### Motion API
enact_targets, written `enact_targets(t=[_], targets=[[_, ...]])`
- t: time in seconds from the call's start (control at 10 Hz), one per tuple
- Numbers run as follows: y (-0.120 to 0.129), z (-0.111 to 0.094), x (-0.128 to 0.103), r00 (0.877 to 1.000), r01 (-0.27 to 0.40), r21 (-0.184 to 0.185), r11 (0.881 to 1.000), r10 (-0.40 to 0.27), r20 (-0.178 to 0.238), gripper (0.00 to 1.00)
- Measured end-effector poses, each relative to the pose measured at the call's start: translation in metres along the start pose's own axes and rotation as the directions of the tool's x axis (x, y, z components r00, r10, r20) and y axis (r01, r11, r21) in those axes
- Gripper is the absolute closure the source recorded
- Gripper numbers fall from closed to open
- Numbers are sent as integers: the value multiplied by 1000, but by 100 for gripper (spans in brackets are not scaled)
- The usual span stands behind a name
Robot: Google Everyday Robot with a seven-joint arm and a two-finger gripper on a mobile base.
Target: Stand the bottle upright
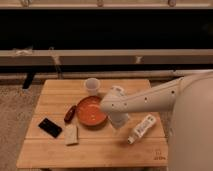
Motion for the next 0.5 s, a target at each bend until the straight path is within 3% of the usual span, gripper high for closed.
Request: enact_targets(t=[0.5], targets=[[-19,19,31,998,15,93,996,-9,-66,20]])
